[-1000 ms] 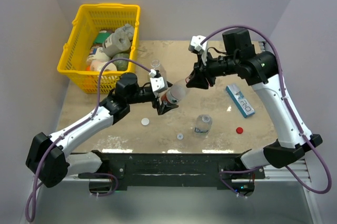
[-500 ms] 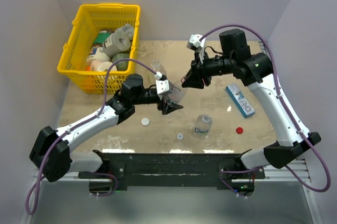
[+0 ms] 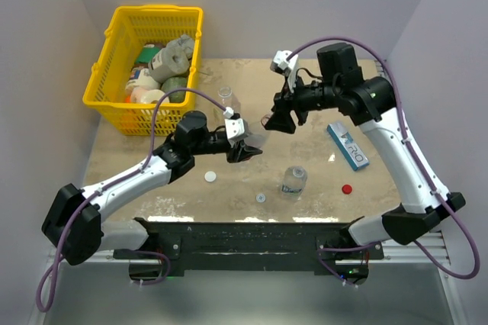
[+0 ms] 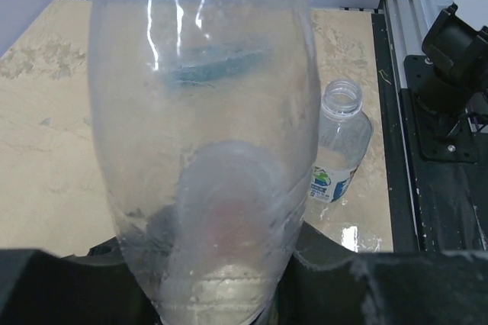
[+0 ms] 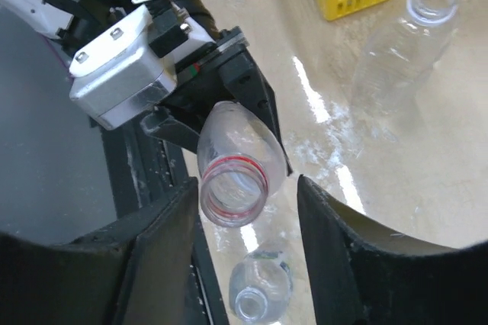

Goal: Screw on the bottle caps

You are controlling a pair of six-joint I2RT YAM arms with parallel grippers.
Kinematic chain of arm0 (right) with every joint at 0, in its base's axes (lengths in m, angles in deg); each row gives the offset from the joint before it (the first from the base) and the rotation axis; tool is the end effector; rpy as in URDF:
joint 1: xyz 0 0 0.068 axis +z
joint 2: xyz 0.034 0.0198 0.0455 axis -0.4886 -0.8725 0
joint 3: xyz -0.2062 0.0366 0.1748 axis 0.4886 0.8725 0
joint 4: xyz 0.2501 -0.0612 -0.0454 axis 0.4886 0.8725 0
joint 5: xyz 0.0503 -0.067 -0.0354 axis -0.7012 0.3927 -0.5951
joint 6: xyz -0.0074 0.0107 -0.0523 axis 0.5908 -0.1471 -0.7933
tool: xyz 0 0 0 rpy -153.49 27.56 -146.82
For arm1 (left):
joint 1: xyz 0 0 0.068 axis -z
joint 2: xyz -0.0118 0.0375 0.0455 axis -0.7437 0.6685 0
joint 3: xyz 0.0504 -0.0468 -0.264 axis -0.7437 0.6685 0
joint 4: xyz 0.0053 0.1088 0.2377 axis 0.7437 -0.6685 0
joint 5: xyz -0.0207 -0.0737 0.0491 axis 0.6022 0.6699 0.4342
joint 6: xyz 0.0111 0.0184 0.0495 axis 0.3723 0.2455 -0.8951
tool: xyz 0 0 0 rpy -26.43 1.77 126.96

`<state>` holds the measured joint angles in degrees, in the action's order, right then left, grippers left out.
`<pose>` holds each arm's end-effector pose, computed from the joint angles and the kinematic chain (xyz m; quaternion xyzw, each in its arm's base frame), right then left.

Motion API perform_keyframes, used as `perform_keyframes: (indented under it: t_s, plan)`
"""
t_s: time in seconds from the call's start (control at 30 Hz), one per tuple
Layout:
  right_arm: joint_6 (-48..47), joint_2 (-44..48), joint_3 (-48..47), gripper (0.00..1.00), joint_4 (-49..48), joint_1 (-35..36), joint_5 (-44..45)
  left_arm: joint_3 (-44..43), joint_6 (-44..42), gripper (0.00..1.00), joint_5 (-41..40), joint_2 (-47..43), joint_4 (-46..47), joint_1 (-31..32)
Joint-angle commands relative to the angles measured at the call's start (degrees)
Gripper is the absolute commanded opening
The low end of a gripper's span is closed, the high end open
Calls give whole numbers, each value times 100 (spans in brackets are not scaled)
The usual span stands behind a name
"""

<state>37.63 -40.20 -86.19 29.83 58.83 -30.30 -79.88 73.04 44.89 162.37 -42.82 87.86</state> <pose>0.2214 0.1517 0.4601 -0.4596 0.7229 0.3532 0.3761 0.2073 -0.2016 0.2958 0.4852 0.5742 -0.4098 0.5167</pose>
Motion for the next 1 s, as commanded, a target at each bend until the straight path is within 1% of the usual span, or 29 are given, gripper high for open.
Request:
perform_keyframes:
  t_s: [0.0,0.07,0.13,0.17,0.2,0.23,0.27,0.3,0.33,0.37,0.4,0.43,0.47,0.57,0.6,0.67,0.8,0.97]
  plan:
    - [-304,318,-870,65,409,-75,1147,187,-137,36,-27,-255,159,9]
    - [-341,519,-811,71,437,-233,1665,257,-163,36,-97,-307,142,9]
    - [-419,880,-565,75,498,-742,1773,345,-146,36,-141,-369,159,0]
    - [-524,976,-163,75,594,-900,1834,372,-146,36,-176,-378,177,0]
    - [-865,1169,84,74,934,-1128,1991,389,-137,37,-185,-395,177,9]
    - [-1007,1258,409,74,1086,-1182,2202,424,-137,36,-211,-404,177,9]
    - [-1122,1398,1152,73,1209,-1226,2378,442,-137,37,-246,-422,177,0]
    - [-1315,1530,1551,72,1393,-1296,2658,460,-146,37,-255,-439,185,0]
    - [-1343,1923,1981,72,1369,-1358,2765,503,-163,38,-273,-474,203,0]
    - [-1395,2144,2803,72,1342,-1394,2819,530,-172,38,-290,-501,255,0]
    - [-1544,2355,3194,71,1290,-1437,2897,556,-181,38,-299,-518,273,0]
    - [-1597,2775,3538,71,1254,-1438,3090,574,-181,38,-317,-562,282,0]
    - [-1633,2927,4089,71,1263,-1438,3205,583,-190,38,-343,-580,282,9]
    - [-1721,3366,4804,70,1289,-1464,3407,618,-225,37,-396,-650,256,0]
    - [-1677,3403,4920,68,1254,-1482,3443,618,-234,36,-405,-650,247,0]
    - [-1511,3351,5017,67,1088,-1517,3478,618,-216,35,-413,-668,264,0]
    - [-1439,3017,5149,64,755,-1535,3785,662,-93,36,-431,-650,388,0]
    - [-2184,2665,5588,63,245,-1596,4321,653,-40,36,-449,-650,335,0]
